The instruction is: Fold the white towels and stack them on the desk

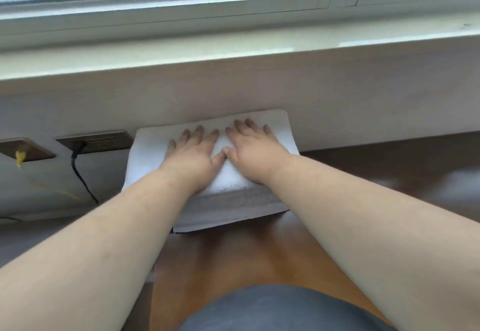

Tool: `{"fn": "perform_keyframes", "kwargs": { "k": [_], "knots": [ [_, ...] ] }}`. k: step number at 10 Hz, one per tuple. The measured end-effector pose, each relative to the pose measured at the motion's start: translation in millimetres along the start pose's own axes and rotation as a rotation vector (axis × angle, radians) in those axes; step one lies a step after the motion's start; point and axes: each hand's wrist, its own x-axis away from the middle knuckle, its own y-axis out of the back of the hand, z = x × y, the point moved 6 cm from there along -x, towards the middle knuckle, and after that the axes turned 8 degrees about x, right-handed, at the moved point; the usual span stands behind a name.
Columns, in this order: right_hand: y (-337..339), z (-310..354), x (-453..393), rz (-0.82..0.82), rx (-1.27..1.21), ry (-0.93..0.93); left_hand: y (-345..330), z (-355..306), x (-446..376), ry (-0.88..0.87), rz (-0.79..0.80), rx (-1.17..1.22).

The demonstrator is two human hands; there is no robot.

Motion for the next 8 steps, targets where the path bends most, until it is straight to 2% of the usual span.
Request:
{"fn": "perform_keyframes", "kwargs": {
  "k": [1, 2, 3, 4, 5, 6, 8],
  "knots": [
    [-7, -39, -3, 0.103, 0.003, -0.131, 5, 37, 1, 0.134, 0.025, -0.033],
    [1, -50, 2, 0.051, 0.026, -0.212, 21, 54, 11, 0.175, -0.03, -0.122],
    [11, -20, 20, -0.106, 0.027, -0.116, 26, 30, 36, 0.01, -0.158, -0.018],
    [0, 3, 59, -0.091, 0.044, 0.029, 4, -1, 73, -0.245, -0.183, -0.099],
    [-20, -11, 90, -0.027, 0.261, 0.107, -24, 6, 87, -0.27, -0.101, -0.277],
    [-25, -34, 98, -0.002, 0.343, 0.062, -18, 26, 82, -0.131, -0.106, -0.285],
    [10, -58, 112, 0.073, 0.149, -0.075, 6, 1, 109, -0.068, -0.014, -0.217]
  ]
}}
